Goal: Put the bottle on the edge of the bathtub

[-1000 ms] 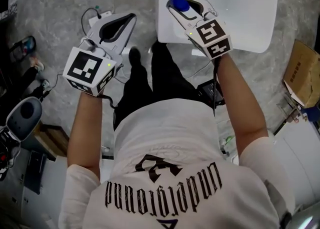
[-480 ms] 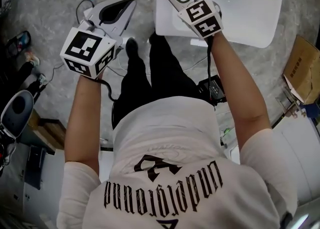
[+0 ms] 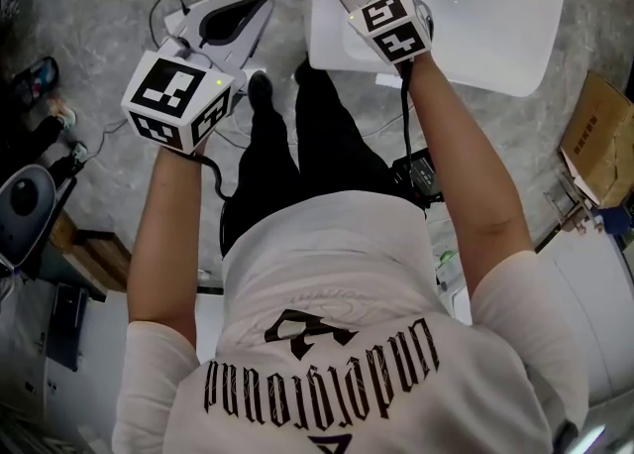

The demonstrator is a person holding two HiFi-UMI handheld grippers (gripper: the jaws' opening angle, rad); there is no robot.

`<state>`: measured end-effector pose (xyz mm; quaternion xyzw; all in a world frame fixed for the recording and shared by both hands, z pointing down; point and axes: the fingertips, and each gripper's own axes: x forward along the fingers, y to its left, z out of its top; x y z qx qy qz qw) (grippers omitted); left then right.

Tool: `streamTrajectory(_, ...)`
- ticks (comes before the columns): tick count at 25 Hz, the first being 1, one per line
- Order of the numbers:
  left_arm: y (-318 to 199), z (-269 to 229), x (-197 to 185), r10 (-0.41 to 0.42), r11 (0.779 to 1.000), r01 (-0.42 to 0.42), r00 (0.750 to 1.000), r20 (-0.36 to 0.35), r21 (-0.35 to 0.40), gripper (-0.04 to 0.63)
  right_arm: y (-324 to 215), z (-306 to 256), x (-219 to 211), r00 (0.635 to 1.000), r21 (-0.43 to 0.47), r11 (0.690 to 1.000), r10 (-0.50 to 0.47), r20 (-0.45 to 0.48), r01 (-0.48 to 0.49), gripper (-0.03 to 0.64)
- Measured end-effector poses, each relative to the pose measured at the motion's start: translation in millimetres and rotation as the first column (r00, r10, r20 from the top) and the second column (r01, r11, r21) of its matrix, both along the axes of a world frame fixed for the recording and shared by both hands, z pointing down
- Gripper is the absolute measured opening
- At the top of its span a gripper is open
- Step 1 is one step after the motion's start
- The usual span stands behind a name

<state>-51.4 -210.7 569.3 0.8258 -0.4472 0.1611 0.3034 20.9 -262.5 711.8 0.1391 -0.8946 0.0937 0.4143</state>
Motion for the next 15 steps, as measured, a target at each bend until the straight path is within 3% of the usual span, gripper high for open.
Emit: streamTrajectory(15, 3.8, 1.1, -3.6, -0.014, 1.0, 0.014, 1.0, -0.01, -0.011, 0.006, 1.1, 1.7, -1.4, 1.0, -0.011, 1.0, 0.009, -0.018, -0.009, 0.168)
